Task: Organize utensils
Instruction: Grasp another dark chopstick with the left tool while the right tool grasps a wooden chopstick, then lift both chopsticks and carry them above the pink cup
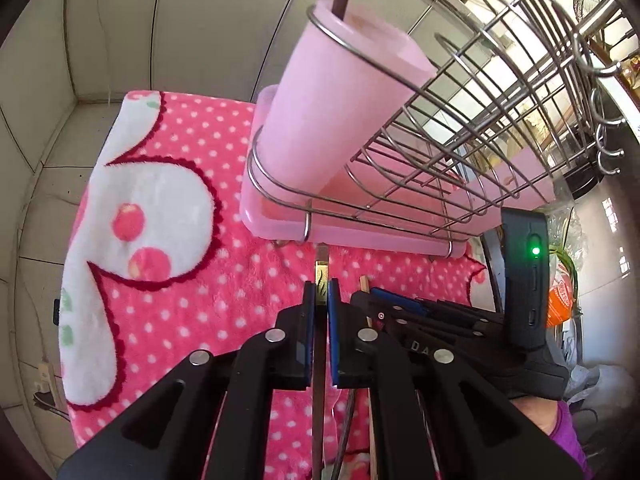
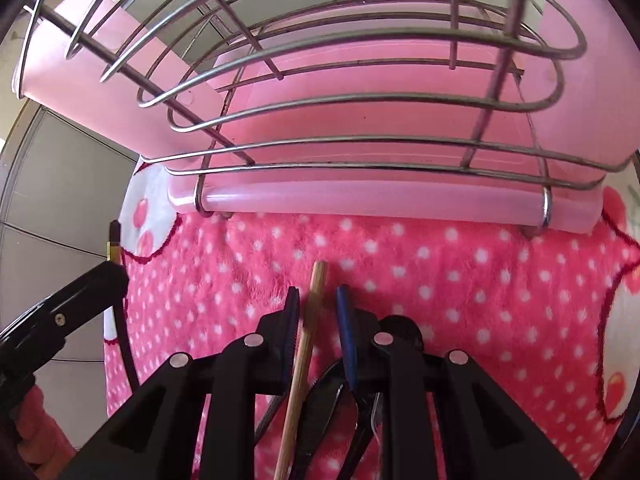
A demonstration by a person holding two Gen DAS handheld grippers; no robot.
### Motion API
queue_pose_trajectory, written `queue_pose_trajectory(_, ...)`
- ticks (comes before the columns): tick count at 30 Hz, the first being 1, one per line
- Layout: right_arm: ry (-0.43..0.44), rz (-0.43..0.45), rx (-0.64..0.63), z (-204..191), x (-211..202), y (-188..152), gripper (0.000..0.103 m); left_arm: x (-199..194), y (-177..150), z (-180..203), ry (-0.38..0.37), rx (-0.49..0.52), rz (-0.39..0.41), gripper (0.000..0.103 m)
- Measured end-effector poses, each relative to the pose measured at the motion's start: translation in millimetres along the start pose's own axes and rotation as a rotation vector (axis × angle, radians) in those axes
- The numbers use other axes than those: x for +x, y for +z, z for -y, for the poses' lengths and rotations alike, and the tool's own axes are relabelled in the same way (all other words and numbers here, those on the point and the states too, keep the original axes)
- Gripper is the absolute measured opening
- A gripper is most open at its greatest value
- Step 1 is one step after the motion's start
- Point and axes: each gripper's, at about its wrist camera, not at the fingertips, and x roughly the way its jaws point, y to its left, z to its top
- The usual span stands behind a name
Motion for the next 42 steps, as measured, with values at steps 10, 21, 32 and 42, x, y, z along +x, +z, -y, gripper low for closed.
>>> queue_pose_trajectory(10,0.111,0.198,0.010,2,-43,-26,0.006,-47,-6,-5,-0.011,0.008,0.087,0.005)
queue_pose_trajectory(21,0.112,0.655,-0.067,13,-180,-72,0.006,-123,-4,36,-0.003,0.075,0.325,0.005)
queue_pose_trajectory(32,0.095,1.025,-0.041,48,-304,-51,0.006,-180,35,65,0.016,0.116,0.579,0.005)
queue_pose_trajectory(42,0.038,1.258,-0.028,56,-350,0,0.006,-213,72,94,0.060,0.171,0.840,0.005)
